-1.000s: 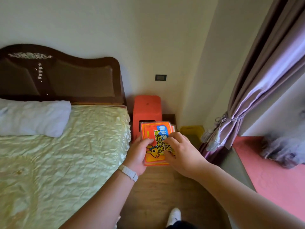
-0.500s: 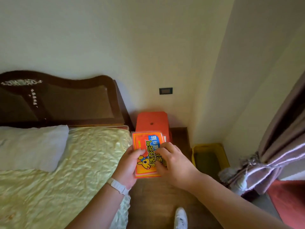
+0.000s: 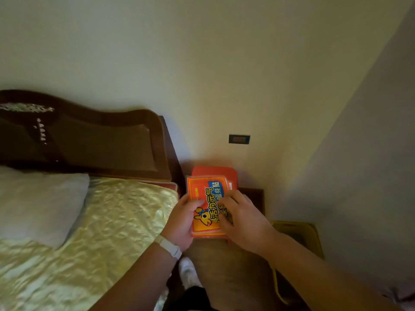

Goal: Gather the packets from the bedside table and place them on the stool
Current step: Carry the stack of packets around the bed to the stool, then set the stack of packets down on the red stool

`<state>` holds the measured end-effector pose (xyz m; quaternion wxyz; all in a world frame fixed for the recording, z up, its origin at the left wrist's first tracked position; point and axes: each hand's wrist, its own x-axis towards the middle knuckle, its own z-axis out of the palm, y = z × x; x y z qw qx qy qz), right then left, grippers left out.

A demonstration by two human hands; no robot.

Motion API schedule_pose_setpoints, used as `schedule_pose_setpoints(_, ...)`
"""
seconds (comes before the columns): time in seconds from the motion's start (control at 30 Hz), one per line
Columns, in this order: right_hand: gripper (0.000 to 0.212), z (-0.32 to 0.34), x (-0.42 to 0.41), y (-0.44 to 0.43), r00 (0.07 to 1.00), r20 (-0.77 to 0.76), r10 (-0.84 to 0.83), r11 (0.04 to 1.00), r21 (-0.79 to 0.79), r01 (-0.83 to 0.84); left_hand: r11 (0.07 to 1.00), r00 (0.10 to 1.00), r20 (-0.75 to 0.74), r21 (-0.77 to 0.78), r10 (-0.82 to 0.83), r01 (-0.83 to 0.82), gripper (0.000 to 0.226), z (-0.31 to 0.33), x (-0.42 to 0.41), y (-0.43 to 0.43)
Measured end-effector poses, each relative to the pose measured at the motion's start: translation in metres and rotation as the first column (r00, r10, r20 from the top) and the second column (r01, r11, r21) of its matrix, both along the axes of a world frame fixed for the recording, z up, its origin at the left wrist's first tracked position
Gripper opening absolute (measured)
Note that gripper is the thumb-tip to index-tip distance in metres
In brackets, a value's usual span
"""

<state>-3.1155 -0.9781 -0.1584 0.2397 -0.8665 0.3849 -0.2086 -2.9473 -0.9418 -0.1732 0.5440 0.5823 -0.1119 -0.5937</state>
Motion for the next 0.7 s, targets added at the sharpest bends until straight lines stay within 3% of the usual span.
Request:
schedule_pose_setpoints(0.43,0.031,-0.030,0.124,-0.169,0.970,-0.204,-0.135,0.982,0.106,0.159,0.984,0.970,-0.171,0.009,-0.173,0.177,0.034,-0.056,0.124,-0.195)
schedule_pose_setpoints(0.7,0.031,-0.052,0.171,-0.235,0.957,-0.220,-0.188,0.959,0.168,0.227,0.955,0.935,-0.213,0.022,-0.283,0.295,0.030,-0.088,0.172,-0.273)
